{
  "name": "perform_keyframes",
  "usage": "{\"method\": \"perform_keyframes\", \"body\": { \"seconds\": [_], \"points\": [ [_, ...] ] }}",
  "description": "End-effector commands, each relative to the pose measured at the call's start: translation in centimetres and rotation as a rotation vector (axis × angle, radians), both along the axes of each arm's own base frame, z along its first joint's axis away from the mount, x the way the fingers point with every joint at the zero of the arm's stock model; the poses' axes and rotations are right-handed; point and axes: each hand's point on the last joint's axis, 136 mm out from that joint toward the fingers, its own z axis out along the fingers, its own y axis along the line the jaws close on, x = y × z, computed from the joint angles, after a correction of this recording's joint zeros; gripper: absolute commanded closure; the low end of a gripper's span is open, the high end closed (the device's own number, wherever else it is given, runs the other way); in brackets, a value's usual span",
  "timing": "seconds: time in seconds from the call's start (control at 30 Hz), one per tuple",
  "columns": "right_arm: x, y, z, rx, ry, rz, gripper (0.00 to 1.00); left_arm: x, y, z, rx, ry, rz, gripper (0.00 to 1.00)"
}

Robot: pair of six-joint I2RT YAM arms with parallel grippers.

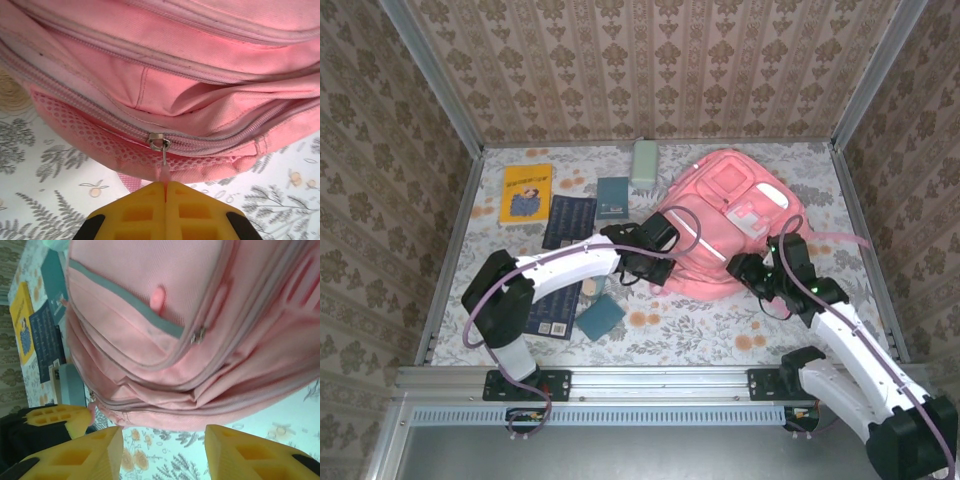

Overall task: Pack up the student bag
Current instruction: Unzip the student bag at the center of the table.

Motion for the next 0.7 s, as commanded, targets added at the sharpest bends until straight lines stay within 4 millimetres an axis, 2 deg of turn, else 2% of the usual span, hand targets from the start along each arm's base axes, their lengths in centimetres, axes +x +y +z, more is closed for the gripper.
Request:
{"method": "perform_keyframes", "body": {
  "seconds": [0.0,0.2,0.37,0.47,0.67],
  "points": [
    [-1.6,0.9,-2.4,0.065,0.099,-0.104,0.53,-2.7,-2.1,1.8,-0.097,0.031,-0.108,1.00],
    [-3.0,3.7,-4.7,0.136,0.140,-0.151,0.49,-5.2,-3.4,1.6,-0.118,0.059,-0.184,1.00],
    [-2.5,4.9,-6.1,0.171,0.126,-0.203,0.46,-5.8,-3.2,0.9,-0.113,0.077,-0.197,1.00],
    [-1.8,4.9,-6.7,0.173,0.109,-0.240,0.46,-5.9,-2.9,0.4,-0.094,0.082,-0.203,1.00],
    [-0.7,4.2,-7.2,0.129,0.088,-0.278,0.58,-5.8,-2.5,-0.6,-0.058,0.085,-0.194,1.00]
  ]
}}
